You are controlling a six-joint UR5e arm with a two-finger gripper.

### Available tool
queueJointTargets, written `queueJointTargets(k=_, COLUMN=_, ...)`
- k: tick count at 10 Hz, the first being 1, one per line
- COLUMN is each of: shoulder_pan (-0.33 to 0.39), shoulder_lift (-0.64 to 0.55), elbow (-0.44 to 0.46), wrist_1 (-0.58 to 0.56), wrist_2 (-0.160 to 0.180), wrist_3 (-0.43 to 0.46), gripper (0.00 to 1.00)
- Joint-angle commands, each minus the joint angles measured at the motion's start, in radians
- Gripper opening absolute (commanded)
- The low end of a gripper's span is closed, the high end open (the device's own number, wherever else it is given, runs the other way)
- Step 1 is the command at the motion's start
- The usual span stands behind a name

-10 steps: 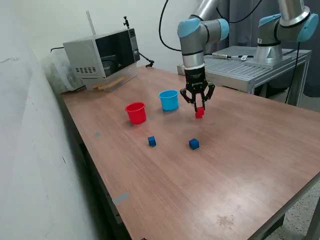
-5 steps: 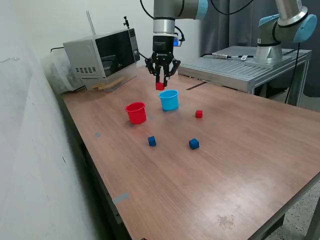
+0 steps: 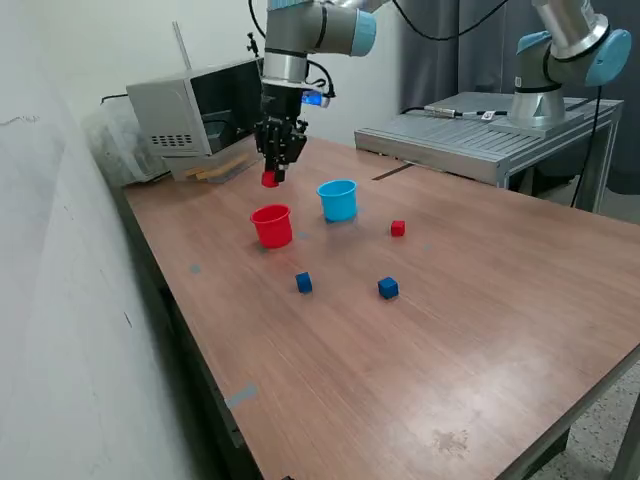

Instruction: Place red objects in the red bin, and blue objects in the blue bin.

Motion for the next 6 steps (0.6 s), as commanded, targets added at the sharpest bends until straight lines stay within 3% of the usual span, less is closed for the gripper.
queueJointTargets(k=1, shoulder_pan=-0.097, shoulder_lift=0.052, elbow=-0.031, wrist_1=-0.001, wrist_2=-0.021, wrist_3=0.055, gripper=0.0)
queueJointTargets(k=6, shoulder_pan=-0.112, shoulder_lift=0.046, elbow=0.026, wrist_1=-0.006, wrist_2=-0.021, wrist_3=0.032, gripper=0.0)
